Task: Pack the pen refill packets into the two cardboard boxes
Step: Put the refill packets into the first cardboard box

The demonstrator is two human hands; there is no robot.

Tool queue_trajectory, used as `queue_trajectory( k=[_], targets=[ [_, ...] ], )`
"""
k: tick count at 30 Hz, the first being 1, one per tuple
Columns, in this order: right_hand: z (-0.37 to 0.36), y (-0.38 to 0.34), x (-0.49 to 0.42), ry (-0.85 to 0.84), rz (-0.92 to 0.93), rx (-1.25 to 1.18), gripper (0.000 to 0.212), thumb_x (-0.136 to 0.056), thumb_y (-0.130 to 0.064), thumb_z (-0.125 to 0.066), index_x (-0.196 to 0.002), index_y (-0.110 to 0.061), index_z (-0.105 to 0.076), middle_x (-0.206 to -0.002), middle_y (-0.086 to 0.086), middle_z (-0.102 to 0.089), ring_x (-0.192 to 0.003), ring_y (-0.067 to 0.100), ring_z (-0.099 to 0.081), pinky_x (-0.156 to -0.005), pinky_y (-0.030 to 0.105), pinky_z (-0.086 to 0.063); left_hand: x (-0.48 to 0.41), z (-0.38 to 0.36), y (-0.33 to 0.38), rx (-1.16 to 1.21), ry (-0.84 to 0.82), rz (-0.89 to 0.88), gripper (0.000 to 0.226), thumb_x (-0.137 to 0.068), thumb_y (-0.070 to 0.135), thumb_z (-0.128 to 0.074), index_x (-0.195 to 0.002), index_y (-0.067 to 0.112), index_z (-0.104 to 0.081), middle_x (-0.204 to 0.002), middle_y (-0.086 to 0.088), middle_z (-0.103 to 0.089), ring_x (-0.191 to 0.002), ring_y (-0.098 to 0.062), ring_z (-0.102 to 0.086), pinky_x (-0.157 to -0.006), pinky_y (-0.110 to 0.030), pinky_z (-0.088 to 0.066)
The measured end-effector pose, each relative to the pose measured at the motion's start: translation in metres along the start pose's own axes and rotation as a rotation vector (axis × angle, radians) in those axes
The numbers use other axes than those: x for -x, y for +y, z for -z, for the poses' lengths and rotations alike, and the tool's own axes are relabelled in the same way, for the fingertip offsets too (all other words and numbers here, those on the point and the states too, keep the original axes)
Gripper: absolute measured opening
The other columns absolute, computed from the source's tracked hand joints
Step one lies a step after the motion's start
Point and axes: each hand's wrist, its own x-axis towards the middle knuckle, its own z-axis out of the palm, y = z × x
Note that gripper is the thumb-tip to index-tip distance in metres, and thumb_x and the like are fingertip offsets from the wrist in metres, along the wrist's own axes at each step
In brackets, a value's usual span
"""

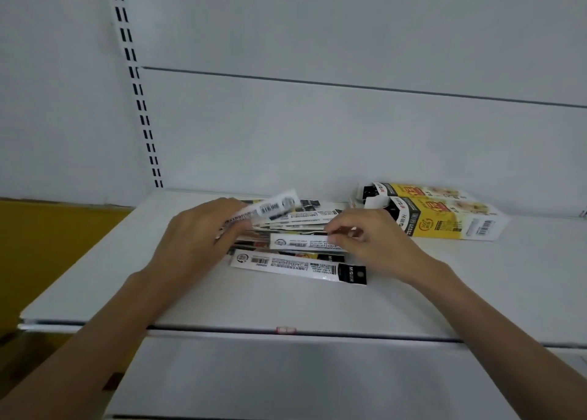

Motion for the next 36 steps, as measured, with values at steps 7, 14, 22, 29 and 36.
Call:
queue_trajectory(
  k=[7, 14, 22, 29, 36],
  targets=[
    [0.003, -0.013, -0.014, 0.068, 0.013, -0.02, 0.01, -0.088, -0.01, -0.06, -0.094, -0.012, -0.067, -0.086, -0.007, -0.064, -0.083, 0.003, -0.059, -0.078, 0.007, -0.043, -0.012, 0.021, 0.002, 0.255, -0.006, 0.346, 0.04, -0.085, 0.049, -0.038, -0.083, 0.01, -0.045, -0.064, 0.0, -0.059, -0.048, -0.015, -0.059, -0.047, -0.038, -0.051],
    [0.009, -0.013, -0.022, -0.142, -0.123, 0.029, 0.032, -0.088, -0.004, -0.058, -0.116, -0.018, -0.059, -0.078, -0.014, -0.063, -0.083, 0.002, -0.061, -0.084, 0.016, -0.048, -0.014, 0.029, -0.006, 0.792, -0.064, 0.615, 0.008, -0.092, 0.021, -0.049, -0.092, 0.023, -0.056, -0.082, -0.002, -0.066, -0.057, -0.005, -0.064, -0.052, -0.018, -0.051],
    [0.007, -0.014, -0.025, 0.161, 0.108, 0.285, 0.02, -0.074, -0.001, -0.071, -0.07, -0.021, -0.075, -0.107, 0.0, -0.058, -0.11, 0.016, -0.043, -0.097, 0.037, -0.037, -0.015, 0.042, -0.013, 1.088, -0.041, 0.745, 0.025, -0.091, 0.002, -0.046, -0.106, 0.019, -0.057, -0.095, 0.001, -0.071, -0.087, -0.015, -0.068, -0.072, -0.034, -0.052],
    [0.009, -0.04, -0.024, 0.172, -0.189, 0.0, 0.037, -0.086, 0.001, -0.052, -0.064, -0.024, -0.068, -0.097, 0.001, -0.07, -0.052, -0.005, -0.052, -0.048, 0.004, -0.034, -0.014, 0.042, -0.015, 0.989, 0.141, 0.728, 0.016, -0.09, 0.013, -0.052, -0.092, 0.026, -0.062, -0.092, 0.005, -0.066, -0.083, -0.006, -0.06, -0.067, -0.017, -0.044],
    [-0.017, -0.066, -0.021, -0.08, -0.221, -0.124, 0.025, -0.079, -0.03, -0.071, -0.095, -0.021, -0.055, -0.08, -0.01, -0.059, -0.07, 0.007, -0.059, -0.059, 0.015, -0.043, -0.01, 0.044, -0.018, 0.772, 0.344, 0.584, 0.016, -0.088, 0.013, -0.056, -0.084, 0.028, -0.056, -0.09, 0.009, -0.062, -0.082, -0.009, -0.06, -0.063, -0.017, -0.049]
  ],
)
